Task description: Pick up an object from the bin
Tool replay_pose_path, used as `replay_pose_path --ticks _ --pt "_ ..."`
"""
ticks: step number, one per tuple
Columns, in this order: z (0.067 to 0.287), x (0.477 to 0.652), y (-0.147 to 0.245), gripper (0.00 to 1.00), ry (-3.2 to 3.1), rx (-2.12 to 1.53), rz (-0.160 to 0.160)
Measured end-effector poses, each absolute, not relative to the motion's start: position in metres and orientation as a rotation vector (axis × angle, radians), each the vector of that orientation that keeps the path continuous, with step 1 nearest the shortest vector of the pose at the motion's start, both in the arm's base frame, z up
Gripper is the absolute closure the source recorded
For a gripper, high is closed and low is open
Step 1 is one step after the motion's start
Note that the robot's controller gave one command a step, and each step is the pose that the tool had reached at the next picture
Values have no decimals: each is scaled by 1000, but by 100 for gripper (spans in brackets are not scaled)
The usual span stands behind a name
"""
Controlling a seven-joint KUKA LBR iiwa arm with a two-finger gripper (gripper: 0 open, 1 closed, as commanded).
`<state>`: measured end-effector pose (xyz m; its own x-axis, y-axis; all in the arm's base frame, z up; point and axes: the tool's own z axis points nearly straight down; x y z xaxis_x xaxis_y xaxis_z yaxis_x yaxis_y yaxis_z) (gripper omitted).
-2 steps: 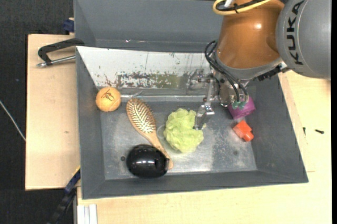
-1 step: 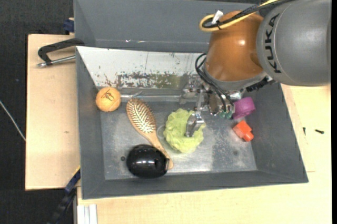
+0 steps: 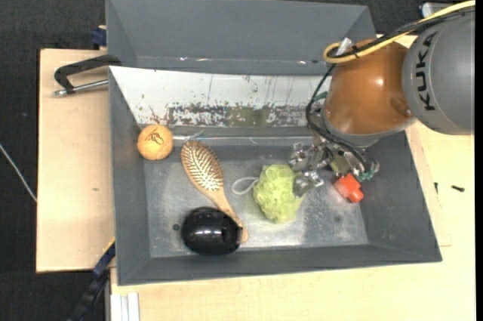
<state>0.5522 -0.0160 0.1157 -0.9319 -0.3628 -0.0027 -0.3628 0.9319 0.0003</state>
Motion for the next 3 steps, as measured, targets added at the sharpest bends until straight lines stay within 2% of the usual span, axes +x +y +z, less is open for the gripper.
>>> replay_pose_path --ticks 1,2,3 --pt "116 552 -16 100 3085 -579 2" --pt "156 565 -17 100 3093 -560 4" --pt "213 573 -23 100 3080 -582 0"
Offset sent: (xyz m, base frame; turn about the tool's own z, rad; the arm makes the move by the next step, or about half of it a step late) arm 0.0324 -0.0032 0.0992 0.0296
